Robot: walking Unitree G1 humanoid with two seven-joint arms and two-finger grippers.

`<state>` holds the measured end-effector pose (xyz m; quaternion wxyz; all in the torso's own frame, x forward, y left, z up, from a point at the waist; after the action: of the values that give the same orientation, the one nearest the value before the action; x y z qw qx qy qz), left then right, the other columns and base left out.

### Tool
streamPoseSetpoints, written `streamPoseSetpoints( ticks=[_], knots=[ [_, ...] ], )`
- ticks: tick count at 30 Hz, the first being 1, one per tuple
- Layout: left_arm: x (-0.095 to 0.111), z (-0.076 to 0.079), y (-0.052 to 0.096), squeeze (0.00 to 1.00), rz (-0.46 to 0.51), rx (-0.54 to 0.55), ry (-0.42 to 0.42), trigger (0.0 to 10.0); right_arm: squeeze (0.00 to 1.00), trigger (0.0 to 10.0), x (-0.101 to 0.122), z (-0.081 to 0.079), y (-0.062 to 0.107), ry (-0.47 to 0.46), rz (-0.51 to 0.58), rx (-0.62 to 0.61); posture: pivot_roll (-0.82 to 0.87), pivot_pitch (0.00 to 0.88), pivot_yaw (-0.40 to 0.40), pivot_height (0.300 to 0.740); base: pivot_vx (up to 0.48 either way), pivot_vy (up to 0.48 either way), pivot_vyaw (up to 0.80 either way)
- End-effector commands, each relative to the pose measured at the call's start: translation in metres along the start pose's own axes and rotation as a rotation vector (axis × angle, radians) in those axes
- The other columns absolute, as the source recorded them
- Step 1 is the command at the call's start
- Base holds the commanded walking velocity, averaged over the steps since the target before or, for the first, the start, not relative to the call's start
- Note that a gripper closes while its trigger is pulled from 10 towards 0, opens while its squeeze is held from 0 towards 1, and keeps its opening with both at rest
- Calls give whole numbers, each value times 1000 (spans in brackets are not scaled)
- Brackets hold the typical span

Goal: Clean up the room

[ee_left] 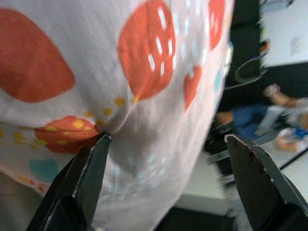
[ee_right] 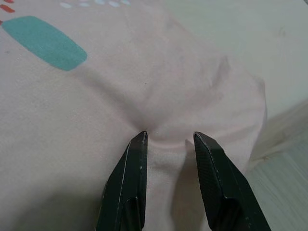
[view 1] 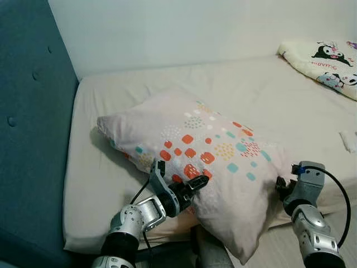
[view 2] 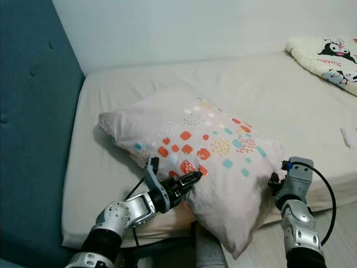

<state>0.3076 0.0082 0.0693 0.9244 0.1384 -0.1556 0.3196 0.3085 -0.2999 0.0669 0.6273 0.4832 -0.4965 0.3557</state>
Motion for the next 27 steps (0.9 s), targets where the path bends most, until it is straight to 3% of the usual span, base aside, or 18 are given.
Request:
streamPoseSetpoints(
  ticks=[1, 5, 11, 19, 23, 24, 27],
  knots=[
    [-88, 78, -50, 0, -115, -193, 151, 10000, 0, 10000, -5, 0, 2, -21, -21, -3, -258, 183, 32, 591, 0, 0, 0],
    [-86, 71, -50, 0, -99, -143, 125, 10000, 0, 10000, -5, 0, 3, -23, -21, -5, -256, 182, 34, 591, 0, 0, 0],
    [-75, 48, -48, 0, -12, 15, 123, 10000, 0, 10000, -3, 1, 5, -26, -18, -10, -256, 187, 37, 591, 0, 0, 0],
    [-76, 53, -52, 0, 0, 10, 81, 10000, 0, 10000, 1, -6, 5, -35, 0, 14, -252, 188, 37, 591, 0, 0, 0],
    [-56, 49, -48, 0, 67, -4, -56, 10000, 0, 10000, 5, -5, 5, -34, 21, 19, -248, 177, 34, 591, 0, 0, 0],
    [-56, 49, -48, 0, 67, -4, -56, 10000, 0, 10000, 5, -5, 5, -34, 21, 19, -248, 177, 34, 591, 0, 0, 0],
    [-11, 29, -29, 0, 222, 58, -377, 10000, 0, 10000, 8, -3, 2, -35, 20, 11, -232, 164, 32, 591, 0, 0, 0]
  ],
)
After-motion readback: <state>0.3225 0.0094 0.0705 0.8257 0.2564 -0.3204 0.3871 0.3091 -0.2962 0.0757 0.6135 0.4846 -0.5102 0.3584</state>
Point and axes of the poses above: a point about 5 cm out from each wrist's last joint towards the gripper, its own y axis pointing back from the gripper into the wrist, its own x axis along the axis of the wrist's last joint, z = x × y, the point moved 2 cm from there along -y, pointing out of the wrist towards the gripper, and after that the axes turned 2 degrees about y, right-handed, at the moved point
